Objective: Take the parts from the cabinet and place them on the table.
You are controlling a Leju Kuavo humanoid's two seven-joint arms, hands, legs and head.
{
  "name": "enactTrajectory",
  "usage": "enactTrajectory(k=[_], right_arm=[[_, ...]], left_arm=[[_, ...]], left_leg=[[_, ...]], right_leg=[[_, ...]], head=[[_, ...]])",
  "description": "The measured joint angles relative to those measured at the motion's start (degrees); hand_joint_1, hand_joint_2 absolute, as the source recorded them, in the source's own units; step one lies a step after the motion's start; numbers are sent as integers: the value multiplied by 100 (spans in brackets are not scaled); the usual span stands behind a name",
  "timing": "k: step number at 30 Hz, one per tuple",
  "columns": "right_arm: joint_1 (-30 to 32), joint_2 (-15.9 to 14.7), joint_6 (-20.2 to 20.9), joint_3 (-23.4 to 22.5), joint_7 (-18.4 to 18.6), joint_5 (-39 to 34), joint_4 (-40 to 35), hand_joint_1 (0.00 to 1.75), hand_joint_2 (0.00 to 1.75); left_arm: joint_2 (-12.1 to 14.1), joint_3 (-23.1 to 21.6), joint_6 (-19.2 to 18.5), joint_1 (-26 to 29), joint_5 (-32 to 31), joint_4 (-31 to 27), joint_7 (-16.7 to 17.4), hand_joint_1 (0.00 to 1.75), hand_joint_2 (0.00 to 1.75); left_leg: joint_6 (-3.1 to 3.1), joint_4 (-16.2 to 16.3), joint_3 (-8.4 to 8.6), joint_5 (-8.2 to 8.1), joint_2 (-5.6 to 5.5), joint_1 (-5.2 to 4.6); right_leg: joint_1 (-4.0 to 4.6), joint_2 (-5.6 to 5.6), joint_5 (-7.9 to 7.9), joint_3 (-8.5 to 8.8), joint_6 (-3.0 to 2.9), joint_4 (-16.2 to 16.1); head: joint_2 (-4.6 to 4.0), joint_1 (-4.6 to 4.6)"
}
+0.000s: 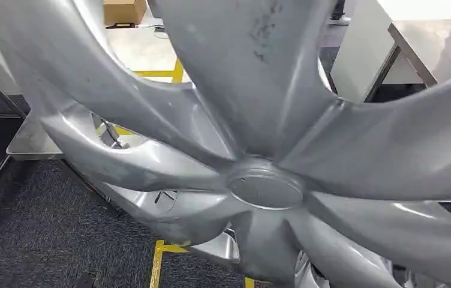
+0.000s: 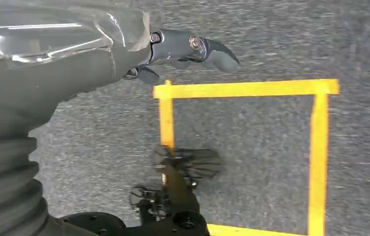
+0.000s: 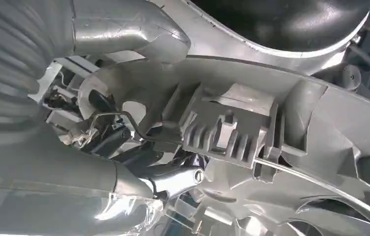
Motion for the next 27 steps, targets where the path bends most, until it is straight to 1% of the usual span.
enactTrajectory(k=[1,2,3,4,5,6,7,8,9,10,11,12,13,14,15,16,17,18,19,20,21,22,23,24,25,26,27], right_arm=[[26,0,9,-2,-9,18,31,175,175],[46,-2,9,-11,-15,35,33,175,175],[54,-2,9,-31,-15,52,30,175,175],[65,-4,7,-48,-15,77,28,175,175],[84,-11,7,-76,-17,87,28,175,175],[100,-13,7,-96,-17,94,26,175,175],[107,-13,7,-105,-17,98,26,175,175],[125,-13,7,-114,-24,101,26,175,175],[161,-17,7,-129,-24,103,26,175,175],[194,-20,7,-140,-24,111,28,175,175],[226,-22,7,-149,-24,120,28,175,175],[247,-22,7,-159,-24,127,28,175,175],[250,-22,9,-168,-24,138,28,175,175],[250,-22,9,-179,-24,146,28,175,175],[258,-22,9,-190,-24,155,28,175,175],[291,-24,9,-207,-22,160,33,175,175],[295,-24,11,-214,-13,166,35,175,175],[302,-20,11,-227,-9,153,20,175,175],[291,-20,9,-236,0,162,15,175,175],[293,-17,9,-240,2,164,15,175,175],[283,-13,9,-240,4,162,9,175,175],[273,-9,9,-240,4,159,9,175,175],[272,-4,9,-240,2,157,6,175,175],[278,2,9,-240,2,157,6,175,175],[284,4,9,-240,2,160,9,175,175],[296,4,9,-240,4,162,9,175,175],[301,4,11,-243,4,162,9,175,175]], left_arm=[[2,0,-22,-6,-11,20,11,0,175],[4,2,-48,-13,-37,22,22,0,175],[11,7,-70,-29,-55,22,20,0,175],[9,7,-85,-68,-55,28,17,0,175],[11,13,-120,-101,-55,35,4,0,175],[4,13,-133,-119,-59,55,-18,0,175],[4,13,-155,-154,-59,79,-42,0,175],[4,13,-181,-186,-61,126,-59,0,175],[-4,15,-188,-197,-61,164,-81,0,175],[-9,15,-192,-197,-61,188,-96,0,175],[-13,15,-197,-197,-61,223,-109,0,175],[-20,15,-199,-199,-61,258,-129,0,175],[-22,20,-205,-200,-66,280,-142,0,175],[-22,22,-227,-207,-72,297,-153,0,175],[-26,24,-234,-207,-81,313,-164,0,175],[-26,24,-240,-243,-105,367,-177,0,175],[-28,26,-245,-238,-114,385,-181,0,175],[-26,26,-245,-239,-131,395,-186,0,175],[-35,26,-247,-257,-131,402,-192,0,175],[-20,28,-247,-294,-133,406,-197,0,175],[-35,26,-249,-309,-142,413,-203,0,175],[-35,28,-247,-341,-140,420,-203,0,175],[-33,28,-247,-360,-140,435,-201,0,175],[-33,28,-247,-356,-140,441,-203,0,175],[-39,26,-249,-351,-140,450,-201,0,175],[-44,26,-249,-351,-140,463,-201,0,175],[-44,26,-249,-352,-140,470,-203,0,175]], left_leg=[[28,31,-3,-19,-22,-29],[49,17,77,-83,-14,-49],[82,-54,105,-98,-18,-60],[126,-96,172,-129,0,-59],[153,-171,296,-127,-29,-14],[170,-208,375,-165,-52,-23],[210,-210,408,-207,-56,-26],[219,-210,439,-260,-60,-27],[231,-211,485,-325,-66,-32],[231,-211,543,-386,-81,-37],[229,-211,622,-448,-92,-43],[219,-210,722,-528,-105,-44],[203,-211,821,-597,-118,-45],[184,-210,929,-677,-121,-47],[162,-218,947,-750,-122,-49],[133,-125,1050,-844,-129,-78],[84,-147,996,-903,-147,-92],[45,-119,1090,-932,-132,-90],[28,-104,1119,-951,-127,-91],[6,-102,1143,-1008,-126,-88],[-34,38,1073,-1042,-89,-72],[-84,398,876,-1110,-64,-49],[-116,858,593,-1258,-52,-20],[-144,1305,291,-1454,-48,4],[-172,1664,18,-1612,-46,27],[-185,1765,-137,-1588,-43,49],[-187,1585,-145,-1390,-33,59]], right_leg=[[16,33,-60,76,55,-15],[12,38,-117,74,98,-89],[21,40,-64,211,125,-70],[20,28,-4,196,224,-70],[5,18,-37,139,227,9],[5,4,-19,57,224,267],[6,4,-58,-217,230,701],[8,4,-196,-543,192,1138],[13,5,-437,-866,148,1513],[15,4,-638,-1081,107,1700],[12,4,-694,-1201,137,1690],[10,3,-620,-1230,167,1470],[9,1,-396,-1180,247,1105],[8,-4,-27,-1097,330,627],[7,-15,436,-1048,428,209],[8,-59,720,-1082,388,10],[42,-104,718,-986,230,51],[45,-78,782,-980,128,43],[44,-79,762,-958,93,39],[-17,-72,748,-887,75,26],[-12,-70,726,-826,47,16],[-14,-71,692,-793,-1,16],[-13,-70,668,-778,-31,17],[-9,-64,638,-762,-38,17],[-8,-52,603,-736,-40,18],[-6,-40,570,-694,-41,18],[-6,-30,534,-638,-29,17]], head=[[0,-2],[0,-8],[0,-20],[0,-13],[2,-4],[0,7],[0,9],[0,7],[0,7],[0,7],[0,5],[0,7],[0,7],[0,7],[0,11],[0,-3],[0,24],[0,8],[0,13],[0,4],[0,13],[0,-20],[0,-15],[0,-20],[0,-20],[0,-20],[0,-18]])
